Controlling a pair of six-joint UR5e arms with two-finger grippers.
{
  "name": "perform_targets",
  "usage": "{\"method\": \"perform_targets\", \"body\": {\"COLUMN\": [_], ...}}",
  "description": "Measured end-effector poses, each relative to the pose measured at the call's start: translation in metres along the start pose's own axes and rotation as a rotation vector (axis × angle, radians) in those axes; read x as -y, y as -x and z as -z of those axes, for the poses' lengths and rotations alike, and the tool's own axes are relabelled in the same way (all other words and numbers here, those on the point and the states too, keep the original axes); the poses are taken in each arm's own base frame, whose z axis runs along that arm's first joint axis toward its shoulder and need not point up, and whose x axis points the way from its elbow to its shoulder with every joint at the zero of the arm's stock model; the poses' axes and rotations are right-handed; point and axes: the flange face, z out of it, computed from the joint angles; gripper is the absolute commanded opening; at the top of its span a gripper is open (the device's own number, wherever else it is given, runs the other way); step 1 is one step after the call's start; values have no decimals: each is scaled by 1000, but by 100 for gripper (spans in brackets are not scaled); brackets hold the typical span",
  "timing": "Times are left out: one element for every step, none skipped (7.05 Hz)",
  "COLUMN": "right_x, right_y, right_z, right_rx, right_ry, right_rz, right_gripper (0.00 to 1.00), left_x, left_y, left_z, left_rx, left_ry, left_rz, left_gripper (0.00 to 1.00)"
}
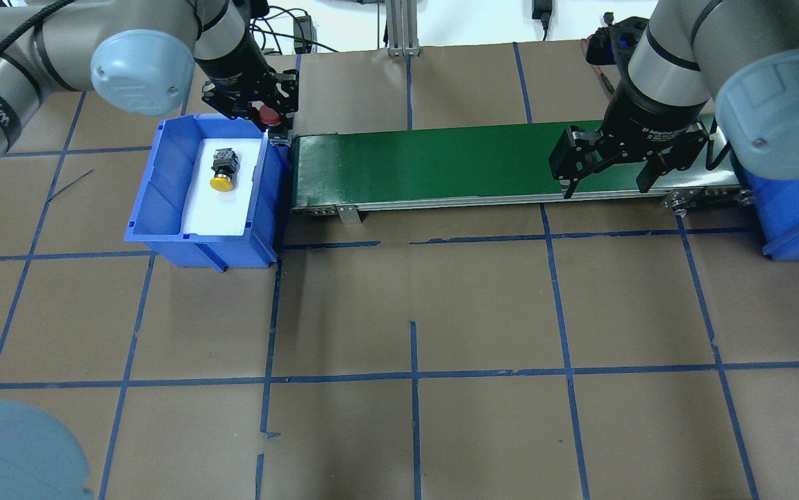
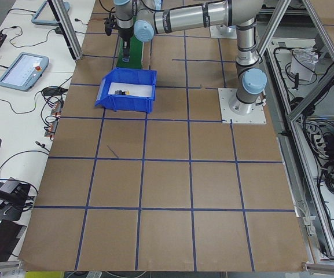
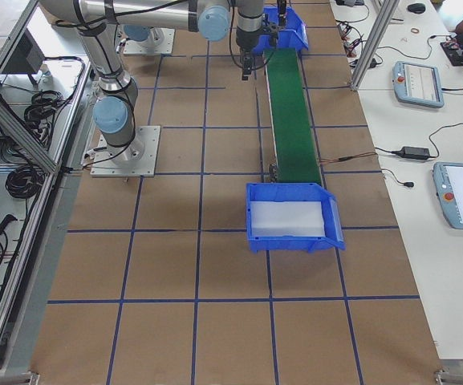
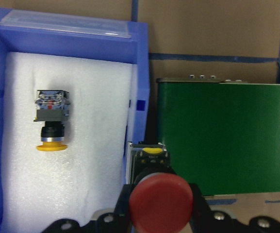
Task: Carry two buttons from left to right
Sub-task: 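Lift the red button and carry it onto the green conveyor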
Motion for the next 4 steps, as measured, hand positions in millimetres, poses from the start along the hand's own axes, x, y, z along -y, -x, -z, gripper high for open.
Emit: {"method": "perform_targets", "body": {"right_x": [0,0,1,1], "right_y": [0,-1,-2,-3], "right_z": [0,0,0,-1], "right_rx": [2,2,-1,-4], "right_ry": [0,0,1,4], "right_rz": [1,0,-2,-5], "right_gripper": [100,100,100,100], "left_x": [5,9,12,13], "left_y": [-10,-15,-17,-18], "left_z": [-17,-34,-48,-57], "left_rx": [-2,-3,-4,-4], "left_ry": [11,22,34,44], "left_rz": [-9,-4,10,25], "left_gripper": [27,26,26,26]}}
